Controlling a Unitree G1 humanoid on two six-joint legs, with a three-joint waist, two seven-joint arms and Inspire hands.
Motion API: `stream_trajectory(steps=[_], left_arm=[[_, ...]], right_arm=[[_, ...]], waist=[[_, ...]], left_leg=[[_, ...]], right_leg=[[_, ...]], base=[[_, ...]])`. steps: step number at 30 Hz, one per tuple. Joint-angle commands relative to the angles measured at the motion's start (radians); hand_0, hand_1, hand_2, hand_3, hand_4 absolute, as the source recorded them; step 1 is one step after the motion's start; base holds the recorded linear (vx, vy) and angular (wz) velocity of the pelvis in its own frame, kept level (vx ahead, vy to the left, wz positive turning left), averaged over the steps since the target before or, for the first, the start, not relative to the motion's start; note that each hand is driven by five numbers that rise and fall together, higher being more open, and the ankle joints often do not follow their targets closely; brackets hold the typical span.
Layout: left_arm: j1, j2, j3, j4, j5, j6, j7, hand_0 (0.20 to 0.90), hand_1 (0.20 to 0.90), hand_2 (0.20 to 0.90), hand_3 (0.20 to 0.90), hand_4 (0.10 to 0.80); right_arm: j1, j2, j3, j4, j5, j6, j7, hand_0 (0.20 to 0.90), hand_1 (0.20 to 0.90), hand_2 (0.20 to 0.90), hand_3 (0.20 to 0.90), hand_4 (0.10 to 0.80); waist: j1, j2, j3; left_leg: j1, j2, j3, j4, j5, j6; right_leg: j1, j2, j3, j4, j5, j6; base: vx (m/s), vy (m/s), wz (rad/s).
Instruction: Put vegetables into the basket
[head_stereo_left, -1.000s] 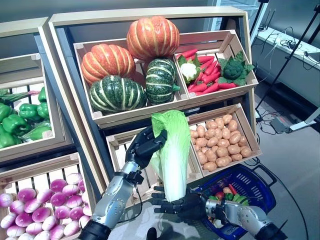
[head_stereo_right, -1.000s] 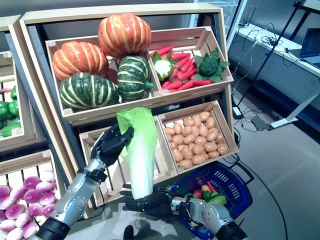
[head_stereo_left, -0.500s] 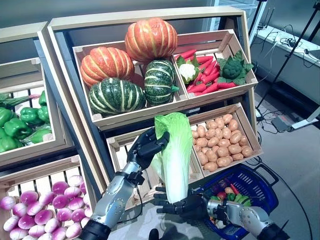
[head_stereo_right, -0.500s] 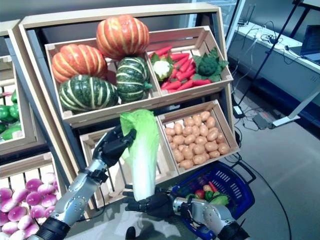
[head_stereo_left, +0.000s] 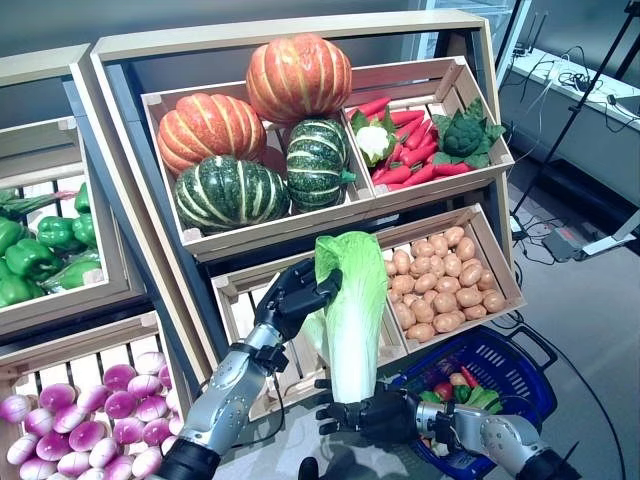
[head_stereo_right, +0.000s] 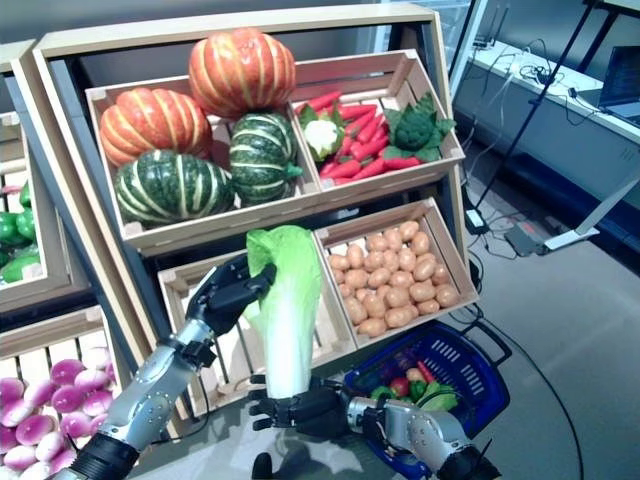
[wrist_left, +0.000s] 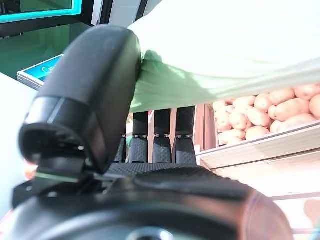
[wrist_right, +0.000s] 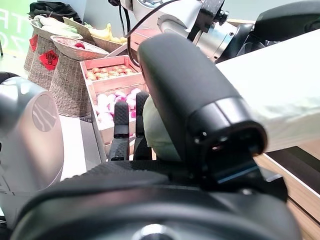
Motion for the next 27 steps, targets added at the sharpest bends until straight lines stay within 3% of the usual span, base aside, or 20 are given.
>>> stream_trajectory(steps=[1, 18, 19, 20, 21, 27], left_arm=[[-0.107, 0.011, -0.055, -0.005, 0.04, -0.032, -0.086, 0.3, 0.3, 0.3, 0.3, 0.4], [-0.115, 0.015, -0.064, 0.013, 0.064, 0.002, -0.14, 0.3, 0.3, 0.3, 0.3, 0.4], [-0.114, 0.018, -0.063, 0.007, 0.062, 0.009, -0.144, 0.392, 0.392, 0.392, 0.392, 0.461], [-0.112, 0.019, -0.063, 0.005, 0.059, 0.008, -0.14, 0.846, 0.846, 0.846, 0.846, 0.764], [-0.109, 0.016, -0.059, 0.006, 0.06, 0.003, -0.137, 0.9, 0.9, 0.9, 0.9, 0.8], [-0.1, 0.021, -0.047, 0.003, 0.056, 0.007, -0.159, 0.9, 0.9, 0.9, 0.9, 0.8]], right_arm=[[-0.102, 0.099, -0.049, -0.152, 0.204, -0.164, 0.07, 0.3, 0.3, 0.3, 0.3, 0.4], [-0.114, 0.113, -0.062, -0.158, 0.213, -0.204, 0.063, 0.3, 0.3, 0.3, 0.3, 0.4], [-0.114, 0.109, -0.068, -0.16, 0.21, -0.21, 0.063, 0.3, 0.3, 0.3, 0.3, 0.4], [-0.115, 0.108, -0.071, -0.163, 0.205, -0.215, 0.061, 0.3, 0.3, 0.3, 0.3, 0.4], [-0.109, 0.107, -0.079, -0.165, 0.2, -0.223, 0.06, 0.3, 0.3, 0.3, 0.3, 0.4], [-0.108, 0.094, -0.103, -0.168, 0.181, -0.271, 0.059, 0.3, 0.3, 0.3, 0.3, 0.4]], waist=[[0.015, -0.041, -0.011], [0.012, -0.036, -0.013], [0.012, -0.035, -0.013], [0.012, -0.035, -0.014], [0.011, -0.035, -0.015], [0.009, -0.035, -0.014]], left_leg=[[0.091, 0.024, 0.007, 0.002, -0.135, -0.038], [0.093, 0.027, 0.012, 0.002, -0.136, -0.037], [0.094, 0.028, 0.013, 0.002, -0.136, -0.036], [0.094, 0.027, 0.013, 0.002, -0.136, -0.036], [0.094, 0.027, 0.013, 0.002, -0.136, -0.037], [0.096, 0.03, 0.017, 0.002, -0.136, -0.037]], right_leg=[[-0.044, -0.078, 0.028, -0.002, 0.107, 0.013], [-0.047, -0.079, 0.034, 0.005, 0.104, 0.014], [-0.047, -0.078, 0.034, 0.005, 0.104, 0.014], [-0.046, -0.078, 0.034, 0.004, 0.104, 0.014], [-0.044, -0.078, 0.034, 0.003, 0.105, 0.015], [-0.045, -0.075, 0.038, 0.004, 0.104, 0.014]], base=[[0.0, 0.0, 0.0], [0.0, 0.0, 0.0], [0.0, 0.0, 0.0], [0.0, 0.0, 0.0], [0.0, 0.0, 0.0], [0.0, 0.0, 0.0]])
